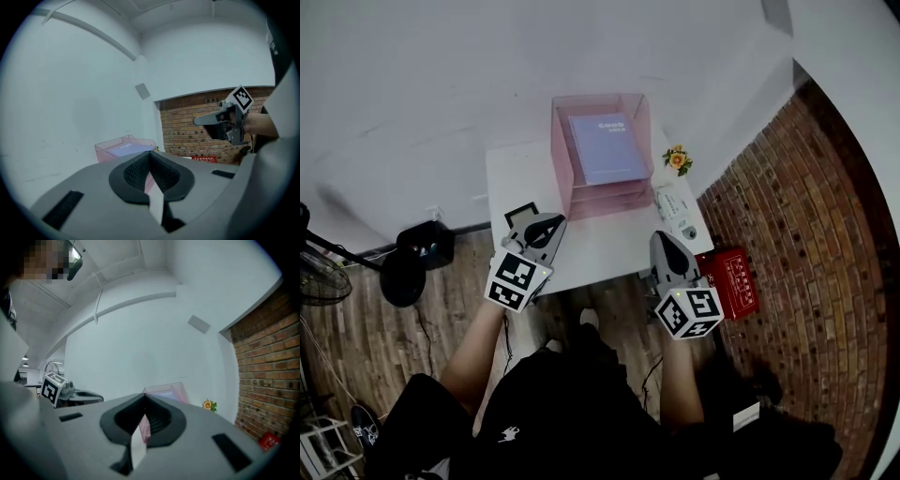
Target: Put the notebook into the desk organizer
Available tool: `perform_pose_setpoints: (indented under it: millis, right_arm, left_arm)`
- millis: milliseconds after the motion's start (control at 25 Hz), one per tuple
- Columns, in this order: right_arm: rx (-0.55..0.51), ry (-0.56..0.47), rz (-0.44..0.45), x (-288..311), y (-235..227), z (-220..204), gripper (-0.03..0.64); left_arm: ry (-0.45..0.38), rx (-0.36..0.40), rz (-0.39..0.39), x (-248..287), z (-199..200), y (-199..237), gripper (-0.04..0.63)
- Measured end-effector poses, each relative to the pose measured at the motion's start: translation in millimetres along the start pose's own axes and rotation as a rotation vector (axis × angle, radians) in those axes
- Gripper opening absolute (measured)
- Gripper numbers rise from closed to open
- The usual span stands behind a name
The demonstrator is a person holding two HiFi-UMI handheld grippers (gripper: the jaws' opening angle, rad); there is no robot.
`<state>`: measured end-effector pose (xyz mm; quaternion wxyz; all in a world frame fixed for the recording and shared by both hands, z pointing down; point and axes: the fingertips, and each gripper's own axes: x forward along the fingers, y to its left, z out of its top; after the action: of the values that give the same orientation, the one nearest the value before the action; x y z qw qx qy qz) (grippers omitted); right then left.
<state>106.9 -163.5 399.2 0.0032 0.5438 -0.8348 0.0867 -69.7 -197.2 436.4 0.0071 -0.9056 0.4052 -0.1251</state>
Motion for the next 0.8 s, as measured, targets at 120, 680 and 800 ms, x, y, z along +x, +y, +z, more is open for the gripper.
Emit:
perform_pose_setpoints:
  millis: [120, 680, 800]
  right_arm:
    - [-0.007, -0.012, -0.024, -15.3, 6.8, 1.4, 0.002]
    - [-0.049, -0.078, -0.016, -36.2, 26.9, 30.4, 0.002]
    - [-0.049, -0.09, 0.0, -38.9, 26.3, 36.1, 0.002]
  left_arm:
    - [-0.032, -0.006, -0.001, -11.6, 6.2, -2.9, 0.003]
    - [-0.142, 0.009, 0.126, -42.7, 36.1, 1.0, 0.003]
    - [-0.172, -0.027, 0.138, -43.6, 44.9, -4.4, 0.003]
